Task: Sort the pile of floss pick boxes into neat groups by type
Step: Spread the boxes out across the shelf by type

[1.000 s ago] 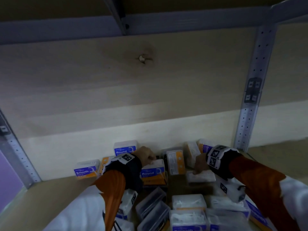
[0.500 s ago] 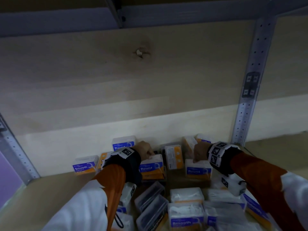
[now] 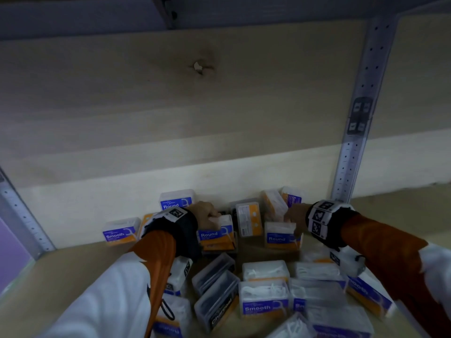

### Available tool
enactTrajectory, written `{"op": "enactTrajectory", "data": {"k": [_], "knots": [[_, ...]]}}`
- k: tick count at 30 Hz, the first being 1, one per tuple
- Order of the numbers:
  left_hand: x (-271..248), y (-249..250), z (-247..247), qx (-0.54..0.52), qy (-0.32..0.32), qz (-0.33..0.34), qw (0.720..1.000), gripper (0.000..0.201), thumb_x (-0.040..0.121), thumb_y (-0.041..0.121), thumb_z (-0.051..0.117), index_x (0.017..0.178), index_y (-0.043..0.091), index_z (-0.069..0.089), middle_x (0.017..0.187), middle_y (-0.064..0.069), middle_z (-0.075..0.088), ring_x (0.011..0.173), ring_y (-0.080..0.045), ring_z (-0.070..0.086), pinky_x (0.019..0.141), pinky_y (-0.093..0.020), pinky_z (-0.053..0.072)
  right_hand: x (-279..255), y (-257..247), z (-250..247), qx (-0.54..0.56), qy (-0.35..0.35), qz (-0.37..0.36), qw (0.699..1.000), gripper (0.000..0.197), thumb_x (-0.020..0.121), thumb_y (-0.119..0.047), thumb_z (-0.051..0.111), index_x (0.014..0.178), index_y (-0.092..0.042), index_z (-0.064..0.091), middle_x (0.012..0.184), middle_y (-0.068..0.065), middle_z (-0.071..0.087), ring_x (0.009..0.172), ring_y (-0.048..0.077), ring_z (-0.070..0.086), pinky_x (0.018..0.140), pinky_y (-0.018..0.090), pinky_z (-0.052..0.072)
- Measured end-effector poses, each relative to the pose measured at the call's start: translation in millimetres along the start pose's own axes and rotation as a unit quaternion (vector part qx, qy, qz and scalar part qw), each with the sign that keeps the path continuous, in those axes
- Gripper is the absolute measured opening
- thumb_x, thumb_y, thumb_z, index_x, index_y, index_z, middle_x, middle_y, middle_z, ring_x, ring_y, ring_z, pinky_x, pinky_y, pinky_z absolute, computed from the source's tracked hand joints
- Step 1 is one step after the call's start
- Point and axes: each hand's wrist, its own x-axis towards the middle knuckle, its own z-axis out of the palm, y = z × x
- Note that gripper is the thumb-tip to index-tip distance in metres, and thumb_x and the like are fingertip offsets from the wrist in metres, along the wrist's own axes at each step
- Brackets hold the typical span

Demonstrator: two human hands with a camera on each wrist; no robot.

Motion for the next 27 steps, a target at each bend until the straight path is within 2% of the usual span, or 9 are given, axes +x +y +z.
{"op": "enactTrajectory", "data": {"k": [3, 10, 13, 15, 18, 20, 23, 25, 27], "knots": [[-1, 0, 1, 0.049, -0.019, 0.008, 0.999, 0.054, 0.088, 0.021, 0.062, 0.139, 0.014, 0.045, 0.141, -0.009, 0.046, 0.129, -0.024, 0.045, 0.105, -0.034, 0.037, -4, -4, 0, -0.010, 0.014, 0.001, 1.000, 0.064, 0.094, -0.025, 0.057, 0.147, -0.007, 0.027, 0.151, 0.012, 0.032, 0.139, 0.025, 0.033, 0.110, 0.031, 0.029], [-13, 5, 0, 0.116, -0.001, 0.008, 0.993, 0.045, 0.090, 0.015, 0.056, 0.134, 0.012, 0.048, 0.137, -0.011, 0.050, 0.125, -0.026, 0.049, 0.103, -0.036, 0.041, -26, -5, -7, -0.006, 0.081, -0.003, 0.997, 0.051, 0.097, -0.028, 0.050, 0.140, -0.003, 0.041, 0.144, 0.015, 0.044, 0.131, 0.027, 0.045, 0.109, 0.033, 0.038], [-24, 5, -4, 0.124, 0.021, 0.003, 0.992, 0.045, 0.092, 0.015, 0.053, 0.136, 0.012, 0.045, 0.137, -0.011, 0.049, 0.125, -0.027, 0.049, 0.100, -0.034, 0.040, -40, -7, -14, 0.008, 0.117, -0.002, 0.993, 0.054, 0.097, -0.032, 0.049, 0.145, -0.010, 0.036, 0.147, 0.011, 0.040, 0.133, 0.024, 0.043, 0.108, 0.031, 0.037], [-34, 4, -9, 0.120, 0.040, 0.004, 0.992, 0.050, 0.093, 0.017, 0.052, 0.141, 0.015, 0.039, 0.141, -0.009, 0.046, 0.128, -0.026, 0.046, 0.100, -0.032, 0.038, -52, -12, -21, 0.002, 0.148, -0.003, 0.989, 0.049, 0.095, -0.032, 0.050, 0.139, -0.010, 0.045, 0.139, 0.010, 0.050, 0.125, 0.023, 0.051, 0.102, 0.031, 0.043], [-55, 1, -20, 0.121, 0.074, -0.001, 0.990, 0.059, 0.092, 0.020, 0.054, 0.147, 0.016, 0.031, 0.146, -0.010, 0.041, 0.132, -0.026, 0.042, 0.103, -0.030, 0.036, -70, -25, -32, 0.005, 0.186, -0.012, 0.982, 0.036, 0.092, -0.033, 0.053, 0.121, -0.013, 0.060, 0.122, 0.009, 0.063, 0.109, 0.023, 0.061, 0.089, 0.030, 0.048], [-73, -4, -26, 0.122, 0.104, -0.006, 0.987, 0.059, 0.090, 0.022, 0.056, 0.145, 0.015, 0.035, 0.143, -0.010, 0.045, 0.129, -0.026, 0.046, 0.100, -0.030, 0.038, -82, -35, -38, 0.031, 0.211, -0.028, 0.977, 0.035, 0.091, -0.034, 0.055, 0.119, -0.013, 0.060, 0.120, 0.009, 0.064, 0.108, 0.023, 0.060, 0.088, 0.029, 0.047], [-102, -16, -30, 0.121, 0.129, -0.031, 0.984, 0.053, 0.088, 0.027, 0.057, 0.139, 0.015, 0.045, 0.133, -0.011, 0.055, 0.120, -0.025, 0.053, 0.093, -0.029, 0.043, -100, -55, -44, 0.069, 0.243, -0.047, 0.966, 0.046, 0.092, -0.037, 0.054, 0.133, -0.015, 0.051, 0.131, 0.006, 0.057, 0.117, 0.022, 0.055, 0.091, 0.027, 0.043], [-123, -27, -31, 0.119, 0.134, -0.059, 0.982, 0.050, 0.087, 0.028, 0.059, 0.134, 0.015, 0.050, 0.127, -0.011, 0.059, 0.116, -0.028, 0.056, 0.090, -0.032, 0.045, -111, -72, -48, 0.087, 0.257, -0.052, 0.961, 0.052, 0.092, -0.039, 0.055, 0.138, -0.016, 0.046, 0.134, 0.006, 0.055, 0.119, 0.022, 0.053, 0.086, 0.024, 0.041], [-143, -40, -29, 0.111, 0.131, -0.083, 0.982, 0.044, 0.085, 0.028, 0.061, 0.127, 0.014, 0.056, 0.121, -0.010, 0.063, 0.109, -0.027, 0.059, 0.084, -0.031, 0.047, -122, -90, -52, 0.101, 0.269, -0.064, 0.956, 0.053, 0.090, -0.042, 0.056, 0.136, -0.018, 0.047, 0.131, 0.004, 0.057, 0.117, 0.021, 0.053, 0.080, 0.021, 0.036]]}}
